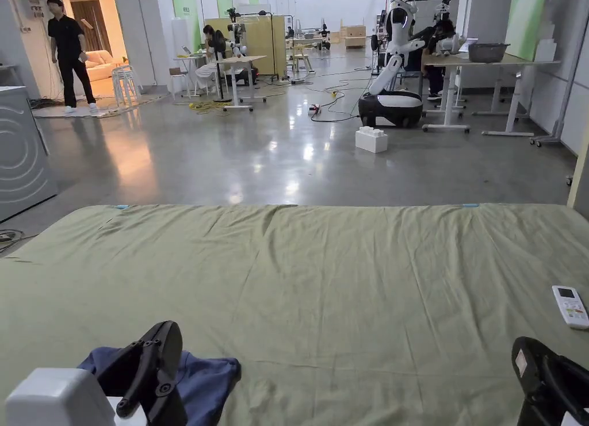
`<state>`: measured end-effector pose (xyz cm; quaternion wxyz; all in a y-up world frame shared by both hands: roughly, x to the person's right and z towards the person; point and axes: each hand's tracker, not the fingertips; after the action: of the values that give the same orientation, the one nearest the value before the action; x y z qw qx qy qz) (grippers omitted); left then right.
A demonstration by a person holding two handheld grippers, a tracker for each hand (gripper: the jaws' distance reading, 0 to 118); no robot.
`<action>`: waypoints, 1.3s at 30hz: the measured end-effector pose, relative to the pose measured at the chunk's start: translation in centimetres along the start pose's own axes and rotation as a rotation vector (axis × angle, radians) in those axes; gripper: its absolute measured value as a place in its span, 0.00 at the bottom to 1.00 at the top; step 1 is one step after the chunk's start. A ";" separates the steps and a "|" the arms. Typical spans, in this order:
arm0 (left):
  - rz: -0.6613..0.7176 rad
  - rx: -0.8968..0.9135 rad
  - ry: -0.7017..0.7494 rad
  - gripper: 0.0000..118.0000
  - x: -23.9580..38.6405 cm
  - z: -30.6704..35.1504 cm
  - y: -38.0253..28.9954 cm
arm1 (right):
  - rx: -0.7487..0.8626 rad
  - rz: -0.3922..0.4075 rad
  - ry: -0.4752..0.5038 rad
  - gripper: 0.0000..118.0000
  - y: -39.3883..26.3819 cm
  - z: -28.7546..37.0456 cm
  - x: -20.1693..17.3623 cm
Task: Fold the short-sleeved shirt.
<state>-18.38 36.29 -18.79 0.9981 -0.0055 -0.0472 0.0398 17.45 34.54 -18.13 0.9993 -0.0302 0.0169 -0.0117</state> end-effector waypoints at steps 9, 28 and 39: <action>0.003 -0.026 0.026 0.11 -2.2 -1.0 0.2 | -0.037 -0.039 0.022 0.00 -0.8 -0.4 0.4; 0.029 -0.642 0.106 0.77 -19.5 -18.8 -16.7 | -0.299 -0.155 -0.021 0.00 -7.3 -4.2 3.2; 0.040 -0.875 0.179 0.66 -22.7 -24.3 -25.9 | -0.526 -0.114 -0.094 0.00 -12.1 -4.0 3.8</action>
<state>-36.52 8.45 -44.74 0.9010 -0.4315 0.0274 0.0350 20.86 22.11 -21.50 0.9546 -0.2900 -0.0289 -0.0615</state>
